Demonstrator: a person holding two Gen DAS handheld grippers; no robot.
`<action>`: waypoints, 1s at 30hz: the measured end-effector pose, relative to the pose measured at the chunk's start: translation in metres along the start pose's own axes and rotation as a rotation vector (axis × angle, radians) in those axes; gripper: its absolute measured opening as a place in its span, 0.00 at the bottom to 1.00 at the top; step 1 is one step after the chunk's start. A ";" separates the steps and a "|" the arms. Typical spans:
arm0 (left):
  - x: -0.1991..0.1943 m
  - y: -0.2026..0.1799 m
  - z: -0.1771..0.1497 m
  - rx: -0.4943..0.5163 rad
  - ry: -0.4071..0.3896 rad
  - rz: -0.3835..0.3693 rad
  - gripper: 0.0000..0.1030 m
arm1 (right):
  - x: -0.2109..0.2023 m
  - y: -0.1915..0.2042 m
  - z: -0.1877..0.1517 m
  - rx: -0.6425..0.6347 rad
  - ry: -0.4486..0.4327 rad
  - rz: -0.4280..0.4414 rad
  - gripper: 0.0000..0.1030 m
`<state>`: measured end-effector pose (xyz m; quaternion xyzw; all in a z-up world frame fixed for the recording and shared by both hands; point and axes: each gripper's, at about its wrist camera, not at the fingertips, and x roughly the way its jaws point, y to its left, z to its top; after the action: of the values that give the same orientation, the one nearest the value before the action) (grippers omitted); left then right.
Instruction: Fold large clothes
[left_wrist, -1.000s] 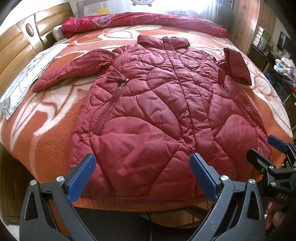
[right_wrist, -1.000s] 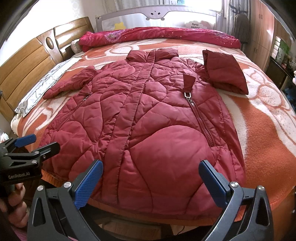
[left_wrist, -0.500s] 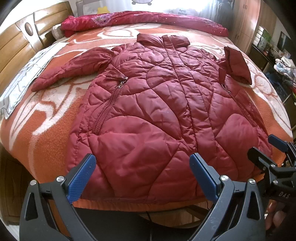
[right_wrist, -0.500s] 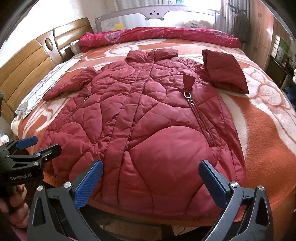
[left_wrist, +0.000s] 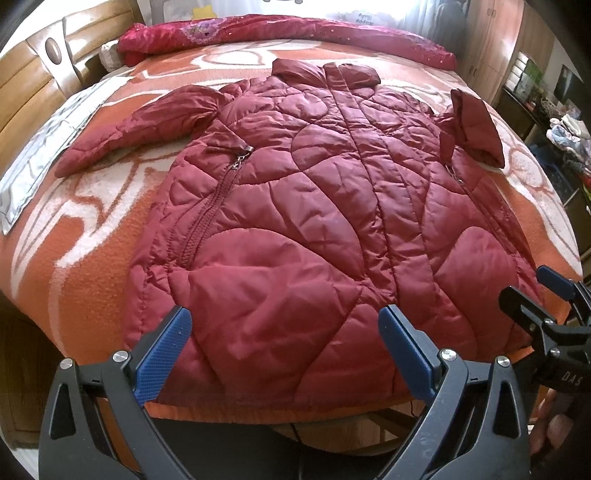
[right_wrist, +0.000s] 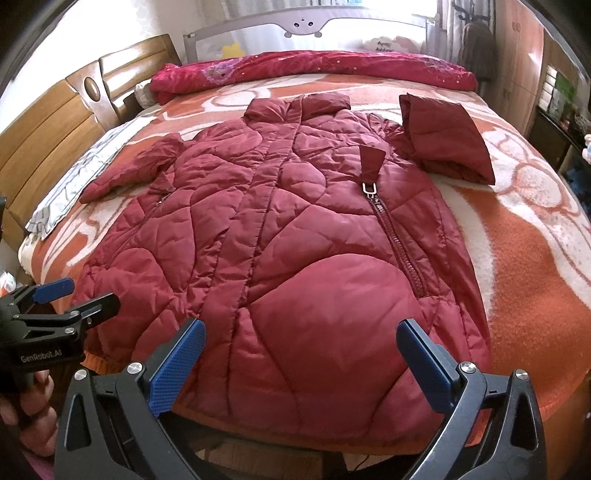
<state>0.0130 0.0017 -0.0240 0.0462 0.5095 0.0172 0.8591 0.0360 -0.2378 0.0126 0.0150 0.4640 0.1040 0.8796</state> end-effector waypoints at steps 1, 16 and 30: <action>0.001 0.001 0.001 -0.005 -0.005 -0.007 0.99 | 0.001 0.000 0.000 -0.002 -0.001 -0.002 1.00; 0.012 0.006 0.013 -0.021 -0.024 -0.046 0.99 | 0.011 -0.011 0.015 0.022 0.032 -0.008 1.00; 0.025 0.013 0.048 -0.036 -0.040 -0.030 0.99 | 0.035 -0.078 0.094 0.073 -0.058 -0.077 1.00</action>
<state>0.0671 0.0136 -0.0222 0.0234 0.4923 0.0127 0.8700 0.1454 -0.3004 0.0286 0.0322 0.4419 0.0526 0.8949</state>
